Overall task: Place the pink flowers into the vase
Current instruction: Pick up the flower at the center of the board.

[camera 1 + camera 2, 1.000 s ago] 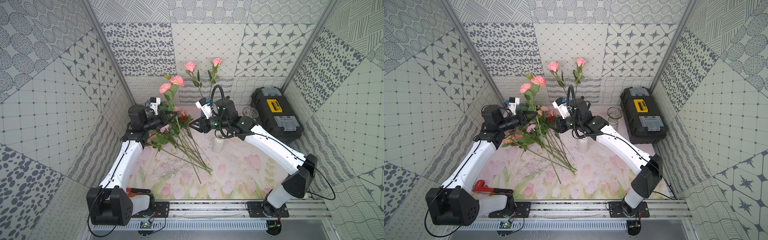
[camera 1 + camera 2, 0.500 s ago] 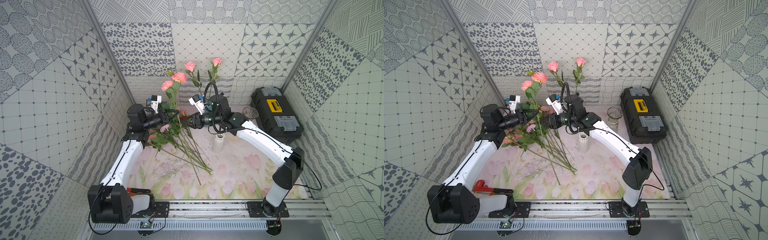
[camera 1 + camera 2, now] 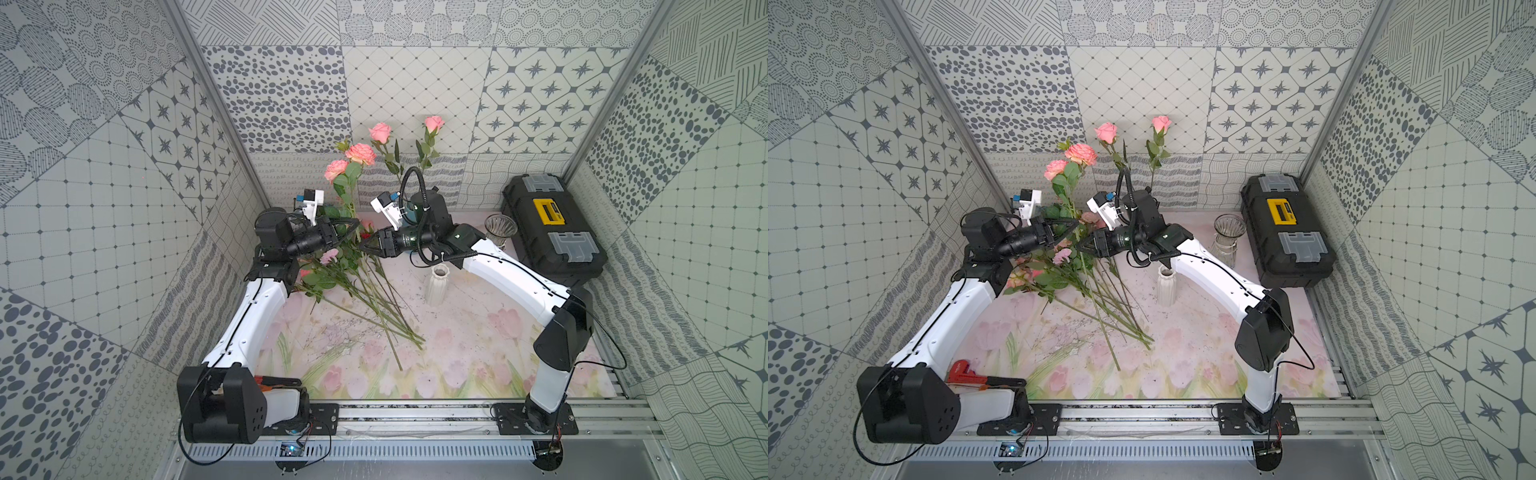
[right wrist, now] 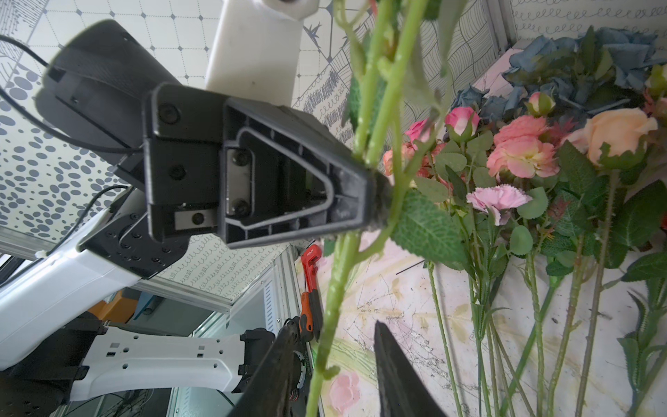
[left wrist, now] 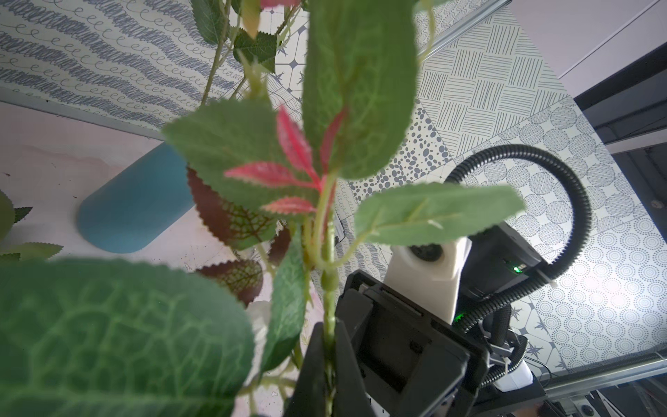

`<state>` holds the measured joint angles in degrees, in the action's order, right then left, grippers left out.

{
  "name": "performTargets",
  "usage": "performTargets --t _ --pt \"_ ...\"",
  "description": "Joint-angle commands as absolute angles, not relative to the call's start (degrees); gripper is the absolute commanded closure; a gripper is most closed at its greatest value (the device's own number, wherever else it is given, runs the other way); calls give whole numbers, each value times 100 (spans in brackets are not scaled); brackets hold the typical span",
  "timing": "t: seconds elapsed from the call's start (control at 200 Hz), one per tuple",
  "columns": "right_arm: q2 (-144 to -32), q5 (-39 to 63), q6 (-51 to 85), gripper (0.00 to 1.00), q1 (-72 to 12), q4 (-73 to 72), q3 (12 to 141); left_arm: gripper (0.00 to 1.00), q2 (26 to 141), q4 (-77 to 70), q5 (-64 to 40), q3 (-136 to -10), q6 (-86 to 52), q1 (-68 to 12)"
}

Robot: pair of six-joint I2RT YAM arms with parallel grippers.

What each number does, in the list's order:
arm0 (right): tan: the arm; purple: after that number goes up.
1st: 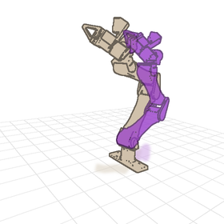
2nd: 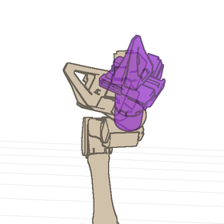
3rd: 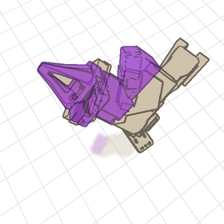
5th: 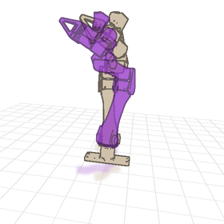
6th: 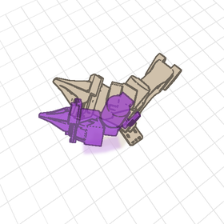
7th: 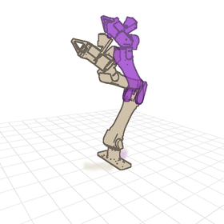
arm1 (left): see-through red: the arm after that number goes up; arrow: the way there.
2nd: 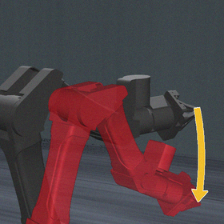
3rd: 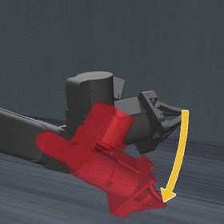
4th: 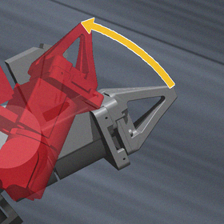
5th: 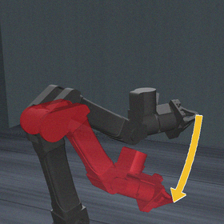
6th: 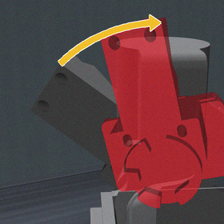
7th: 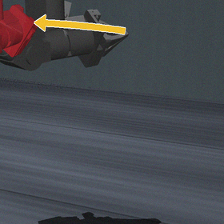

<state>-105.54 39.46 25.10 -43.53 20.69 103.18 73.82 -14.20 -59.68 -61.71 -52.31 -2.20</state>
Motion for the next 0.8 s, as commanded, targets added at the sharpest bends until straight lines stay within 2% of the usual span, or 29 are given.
performTargets --t 0.0,0.275,0.79 --pt "-10651 4096 2575 62 -4393 1803 10503 100 7383 -1958 -6224 -6170 -5309 -191" --pt "-10694 4305 2453 63 -4416 1930 10409 100 7435 -1837 -6179 -6197 -5267 -192" --pt "-10434 4412 2439 78 -4436 1786 9863 100 7411 -1802 -6180 -6205 -5232 -189"
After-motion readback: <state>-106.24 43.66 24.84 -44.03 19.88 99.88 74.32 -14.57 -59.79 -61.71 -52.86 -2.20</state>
